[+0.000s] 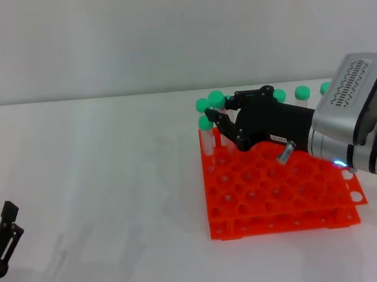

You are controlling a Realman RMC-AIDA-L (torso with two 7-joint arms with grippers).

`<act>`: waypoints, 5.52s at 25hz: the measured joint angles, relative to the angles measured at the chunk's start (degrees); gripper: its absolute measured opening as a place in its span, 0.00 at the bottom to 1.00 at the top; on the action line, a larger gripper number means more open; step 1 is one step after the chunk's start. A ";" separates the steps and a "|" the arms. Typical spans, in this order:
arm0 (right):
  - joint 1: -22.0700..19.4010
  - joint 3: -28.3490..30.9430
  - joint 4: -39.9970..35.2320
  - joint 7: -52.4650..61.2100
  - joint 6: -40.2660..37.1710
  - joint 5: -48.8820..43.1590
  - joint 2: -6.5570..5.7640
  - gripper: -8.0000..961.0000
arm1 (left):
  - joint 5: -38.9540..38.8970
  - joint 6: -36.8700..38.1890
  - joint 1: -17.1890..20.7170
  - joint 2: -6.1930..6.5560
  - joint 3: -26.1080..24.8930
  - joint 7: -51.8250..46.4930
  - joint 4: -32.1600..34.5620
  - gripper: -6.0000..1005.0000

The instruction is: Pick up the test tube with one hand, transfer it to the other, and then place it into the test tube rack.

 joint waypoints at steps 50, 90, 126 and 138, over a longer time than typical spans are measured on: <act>3.40 -13.76 3.10 -7.16 10.35 21.88 0.00 0.34 | 1.16 1.49 0.13 -0.13 0.10 -0.13 -1.40 0.89; -6.06 -6.69 -3.26 -2.10 4.21 21.12 -1.43 0.90 | 0.57 2.99 0.00 0.18 -0.26 -0.92 -0.83 0.89; -15.34 26.11 13.84 -19.15 -12.16 21.80 -0.26 0.89 | -14.50 -8.26 -6.11 0.24 -2.87 -5.36 -1.99 0.89; -15.28 26.43 13.98 -19.31 -12.20 21.86 -0.27 0.89 | -14.92 -11.00 -8.89 0.23 -4.08 -5.26 -1.96 0.89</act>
